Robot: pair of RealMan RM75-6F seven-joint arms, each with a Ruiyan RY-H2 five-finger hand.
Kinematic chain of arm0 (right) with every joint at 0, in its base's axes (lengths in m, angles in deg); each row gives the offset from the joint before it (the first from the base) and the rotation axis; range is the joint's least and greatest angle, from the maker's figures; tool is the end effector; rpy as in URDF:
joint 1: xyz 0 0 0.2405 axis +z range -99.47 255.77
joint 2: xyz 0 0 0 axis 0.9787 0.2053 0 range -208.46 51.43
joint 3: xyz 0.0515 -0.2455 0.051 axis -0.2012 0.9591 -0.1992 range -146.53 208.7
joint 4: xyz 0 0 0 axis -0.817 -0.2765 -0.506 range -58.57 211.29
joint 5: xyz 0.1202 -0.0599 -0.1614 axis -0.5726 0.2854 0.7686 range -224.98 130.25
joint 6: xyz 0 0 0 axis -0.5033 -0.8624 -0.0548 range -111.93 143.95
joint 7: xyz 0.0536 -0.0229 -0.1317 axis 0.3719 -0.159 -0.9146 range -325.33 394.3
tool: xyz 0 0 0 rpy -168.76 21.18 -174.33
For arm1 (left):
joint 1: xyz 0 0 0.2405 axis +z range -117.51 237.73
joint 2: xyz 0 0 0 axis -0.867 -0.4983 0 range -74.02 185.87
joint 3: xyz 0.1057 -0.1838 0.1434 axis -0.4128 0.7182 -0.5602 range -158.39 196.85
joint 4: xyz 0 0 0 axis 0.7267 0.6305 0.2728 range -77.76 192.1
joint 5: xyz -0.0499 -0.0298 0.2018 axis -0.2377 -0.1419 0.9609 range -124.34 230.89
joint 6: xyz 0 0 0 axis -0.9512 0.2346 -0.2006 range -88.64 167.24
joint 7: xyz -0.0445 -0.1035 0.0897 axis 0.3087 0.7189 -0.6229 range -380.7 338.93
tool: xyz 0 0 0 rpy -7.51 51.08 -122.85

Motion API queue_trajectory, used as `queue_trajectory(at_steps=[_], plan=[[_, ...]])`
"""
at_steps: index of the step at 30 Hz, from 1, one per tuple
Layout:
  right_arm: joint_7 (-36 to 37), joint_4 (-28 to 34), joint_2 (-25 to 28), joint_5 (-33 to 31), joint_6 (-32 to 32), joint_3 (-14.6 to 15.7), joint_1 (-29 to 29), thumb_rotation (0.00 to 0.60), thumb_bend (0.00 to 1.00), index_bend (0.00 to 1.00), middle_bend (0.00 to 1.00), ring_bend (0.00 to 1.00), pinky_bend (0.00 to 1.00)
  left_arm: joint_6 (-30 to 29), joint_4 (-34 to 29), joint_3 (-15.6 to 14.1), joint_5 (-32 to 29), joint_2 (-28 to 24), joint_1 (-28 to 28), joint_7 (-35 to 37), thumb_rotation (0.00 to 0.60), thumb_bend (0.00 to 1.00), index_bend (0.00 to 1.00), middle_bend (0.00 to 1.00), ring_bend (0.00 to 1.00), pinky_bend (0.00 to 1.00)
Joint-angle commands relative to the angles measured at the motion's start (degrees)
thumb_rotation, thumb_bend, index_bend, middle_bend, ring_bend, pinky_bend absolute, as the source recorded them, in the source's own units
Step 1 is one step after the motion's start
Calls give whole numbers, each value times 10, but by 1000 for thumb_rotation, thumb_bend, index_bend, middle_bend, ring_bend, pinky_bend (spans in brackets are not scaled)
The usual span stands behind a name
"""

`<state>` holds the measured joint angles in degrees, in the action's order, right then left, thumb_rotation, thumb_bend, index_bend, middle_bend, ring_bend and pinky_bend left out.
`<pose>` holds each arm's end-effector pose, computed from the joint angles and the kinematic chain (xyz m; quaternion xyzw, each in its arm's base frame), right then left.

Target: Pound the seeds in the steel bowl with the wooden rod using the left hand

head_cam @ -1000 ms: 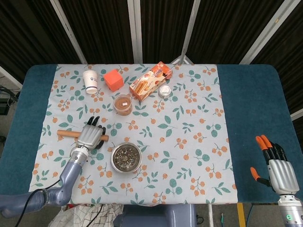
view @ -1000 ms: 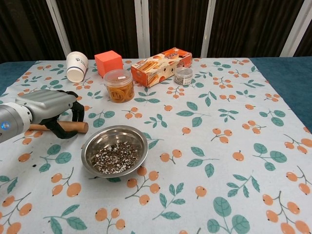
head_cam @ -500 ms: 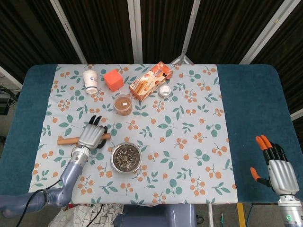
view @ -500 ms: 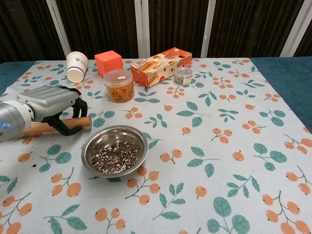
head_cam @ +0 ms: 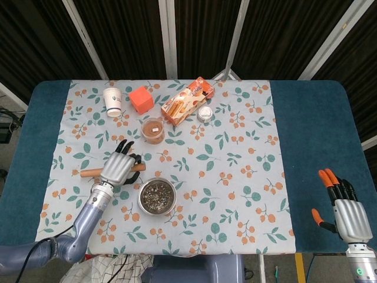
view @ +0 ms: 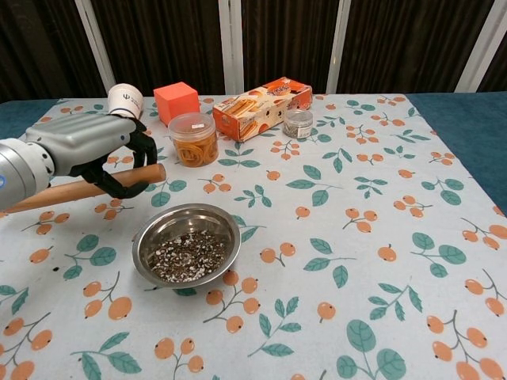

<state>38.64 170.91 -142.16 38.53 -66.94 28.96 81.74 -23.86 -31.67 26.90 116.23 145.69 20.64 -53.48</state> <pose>-0.3110 -0.1707 0.1514 0.5784 -0.4390 0.3975 0.5610 -0.1525 0.3199 -0.0143 -0.7498 -0.3219 -0.3442 0.4644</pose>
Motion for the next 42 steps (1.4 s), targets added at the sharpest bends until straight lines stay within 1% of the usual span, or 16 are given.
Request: queue_trajectory(at_steps=[1,5,7,11,14,16,20,21,24,31,35,39,42], plan=[[0,-1,0,0,-1,0,0,600,367,0,0,0,0,-26,-49,9,28,-19,7,21,600,765,561,549,79,0],[1,-1,0,-1,-1,-1,-1,600,367,0,0,0,0,-51,-104,12,64,-44,18,48,600,765,561,548,83,0],[1,-1,0,-2,-3,-2,-2,600,367,0,0,0,0,-81,-147,24,103,-59,24,74,600,765,561,548,90,0],[3,0,-1,-2,-3,-2,-2,600,367,0,0,0,0,-99,-173,29,131,-66,32,108,600,765,561,548,93,0],[2,0,-1,-3,-4,-2,-2,600,367,0,0,0,0,-110,-185,31,150,-62,36,138,600,765,561,548,93,0],[3,0,-1,-3,-5,-2,-3,600,367,0,0,0,0,-122,-191,31,174,-54,39,169,600,765,561,548,93,0],[2,0,-1,-2,-7,-2,-4,600,367,0,0,0,0,-141,-179,26,224,-35,42,244,600,765,561,561,102,6],[2,0,-1,-3,-7,-2,-4,600,367,0,0,0,0,-148,-173,23,237,-27,44,277,600,766,561,565,105,8],[2,0,-1,-4,-6,-3,-4,600,367,0,0,0,0,-167,-163,21,256,-6,50,359,600,780,561,578,113,13],[2,-1,-1,-6,-3,-3,-3,600,366,0,0,0,0,-191,-116,11,288,36,55,479,600,785,562,583,113,13],[2,-1,-1,-9,0,-3,-2,600,367,0,0,0,0,-191,-98,6,293,49,56,533,600,787,563,586,113,13],[3,1,0,-11,3,-3,-2,600,367,0,0,0,0,-197,-71,0,307,59,57,563,600,791,564,587,113,13],[1,1,0,-13,5,-3,-2,600,367,0,0,0,0,-189,-61,-6,303,63,57,590,600,791,564,586,113,13]])
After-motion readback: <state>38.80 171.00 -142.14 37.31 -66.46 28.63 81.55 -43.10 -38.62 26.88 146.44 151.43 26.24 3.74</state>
